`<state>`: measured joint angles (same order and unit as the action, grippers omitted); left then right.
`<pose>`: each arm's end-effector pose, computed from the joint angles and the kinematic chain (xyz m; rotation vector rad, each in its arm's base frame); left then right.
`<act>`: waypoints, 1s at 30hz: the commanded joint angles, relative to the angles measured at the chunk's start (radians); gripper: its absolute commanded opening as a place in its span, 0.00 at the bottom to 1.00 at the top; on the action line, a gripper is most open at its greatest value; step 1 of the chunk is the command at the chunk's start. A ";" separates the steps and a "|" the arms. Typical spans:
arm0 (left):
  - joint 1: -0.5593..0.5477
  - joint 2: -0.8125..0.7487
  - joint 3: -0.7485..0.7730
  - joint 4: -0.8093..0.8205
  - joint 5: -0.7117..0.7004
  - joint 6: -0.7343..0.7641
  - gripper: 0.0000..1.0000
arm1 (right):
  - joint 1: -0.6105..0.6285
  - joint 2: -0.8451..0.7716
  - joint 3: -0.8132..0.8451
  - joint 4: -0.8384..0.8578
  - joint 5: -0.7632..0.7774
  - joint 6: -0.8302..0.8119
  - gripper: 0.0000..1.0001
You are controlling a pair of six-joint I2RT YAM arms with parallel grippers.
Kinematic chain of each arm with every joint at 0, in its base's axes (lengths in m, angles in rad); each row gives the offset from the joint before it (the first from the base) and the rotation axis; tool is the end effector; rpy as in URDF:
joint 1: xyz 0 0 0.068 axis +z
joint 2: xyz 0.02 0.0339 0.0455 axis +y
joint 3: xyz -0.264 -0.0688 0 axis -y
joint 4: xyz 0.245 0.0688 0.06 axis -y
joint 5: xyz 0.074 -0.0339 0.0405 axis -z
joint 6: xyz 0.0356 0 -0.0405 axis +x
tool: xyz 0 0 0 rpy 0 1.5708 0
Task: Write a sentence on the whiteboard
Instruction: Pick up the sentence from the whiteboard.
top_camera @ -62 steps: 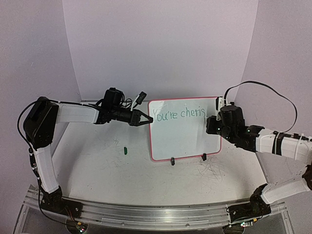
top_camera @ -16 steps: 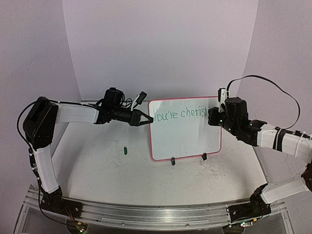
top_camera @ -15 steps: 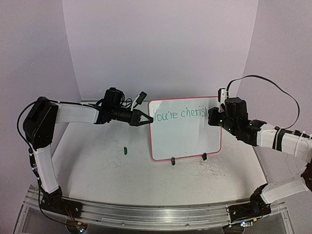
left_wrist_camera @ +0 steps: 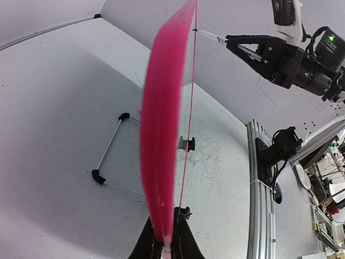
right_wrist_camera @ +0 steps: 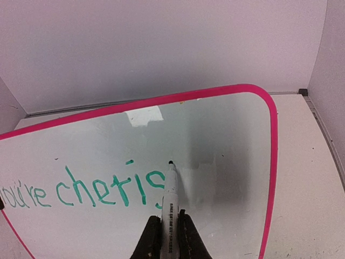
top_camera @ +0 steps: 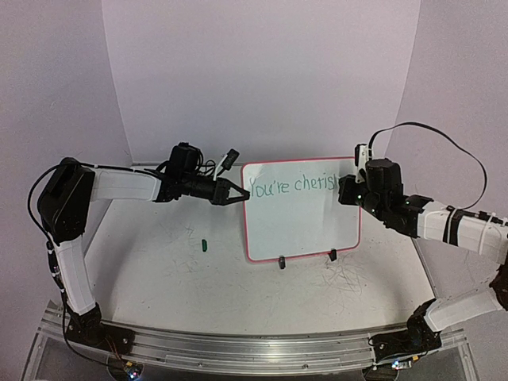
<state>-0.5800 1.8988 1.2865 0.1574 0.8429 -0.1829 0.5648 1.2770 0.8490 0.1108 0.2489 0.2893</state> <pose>0.3433 -0.2567 0.2288 0.9598 1.8831 -1.3198 0.2534 0.1502 0.2852 -0.0897 1.8908 0.3508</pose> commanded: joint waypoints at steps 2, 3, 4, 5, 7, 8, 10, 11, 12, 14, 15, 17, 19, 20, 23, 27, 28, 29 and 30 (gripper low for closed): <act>-0.001 -0.029 -0.004 -0.013 -0.055 0.051 0.00 | -0.009 -0.023 -0.025 -0.011 -0.008 0.020 0.00; -0.002 -0.028 -0.004 -0.013 -0.055 0.051 0.00 | -0.009 -0.025 -0.029 -0.012 -0.011 0.024 0.00; -0.001 -0.028 -0.004 -0.013 -0.055 0.051 0.00 | -0.009 -0.027 -0.032 -0.013 -0.012 0.027 0.00; -0.001 -0.029 -0.004 -0.013 -0.055 0.051 0.00 | -0.008 -0.029 -0.037 -0.015 -0.013 0.030 0.00; -0.001 -0.029 -0.004 -0.013 -0.055 0.051 0.00 | -0.009 -0.033 -0.044 -0.016 -0.016 0.035 0.00; -0.001 -0.030 -0.004 -0.013 -0.055 0.051 0.00 | -0.009 -0.035 -0.048 -0.017 -0.018 0.037 0.00; -0.001 -0.030 -0.004 -0.013 -0.055 0.051 0.00 | -0.009 -0.039 -0.055 -0.019 -0.023 0.043 0.00; -0.001 -0.030 -0.004 -0.013 -0.053 0.051 0.00 | -0.009 -0.041 -0.057 -0.019 -0.025 0.045 0.00; -0.001 -0.030 -0.003 -0.013 -0.053 0.051 0.00 | -0.008 -0.042 -0.060 -0.019 -0.029 0.047 0.00; -0.001 -0.031 -0.002 -0.013 -0.052 0.051 0.00 | -0.008 -0.044 -0.069 -0.020 -0.035 0.053 0.00; -0.001 -0.031 -0.003 -0.013 -0.052 0.051 0.00 | -0.008 -0.045 -0.073 -0.020 -0.038 0.056 0.00; -0.001 -0.030 -0.004 -0.013 -0.053 0.051 0.00 | -0.008 -0.048 -0.081 -0.020 -0.042 0.060 0.00; -0.001 -0.030 -0.004 -0.013 -0.053 0.051 0.00 | -0.008 -0.053 -0.086 -0.020 -0.045 0.063 0.00; -0.001 -0.030 -0.004 -0.013 -0.054 0.051 0.00 | -0.008 -0.056 -0.091 -0.021 -0.044 0.064 0.00; -0.001 -0.028 -0.004 -0.013 -0.053 0.050 0.00 | -0.008 -0.064 -0.097 -0.022 -0.039 0.066 0.00; -0.001 -0.027 -0.004 -0.013 -0.052 0.049 0.00 | -0.007 -0.060 -0.082 -0.021 -0.031 0.059 0.00; -0.001 -0.028 -0.004 -0.013 -0.052 0.049 0.00 | -0.007 -0.057 -0.075 -0.021 -0.030 0.056 0.00; -0.001 -0.028 -0.004 -0.013 -0.052 0.049 0.00 | -0.007 -0.052 -0.068 -0.019 -0.029 0.054 0.00; -0.001 -0.027 -0.004 -0.013 -0.053 0.049 0.00 | -0.007 -0.048 -0.061 -0.015 -0.028 0.051 0.00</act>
<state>-0.5816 1.8988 1.2865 0.1577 0.8421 -0.1833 0.5613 1.2289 0.7570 0.1005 0.2115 0.3445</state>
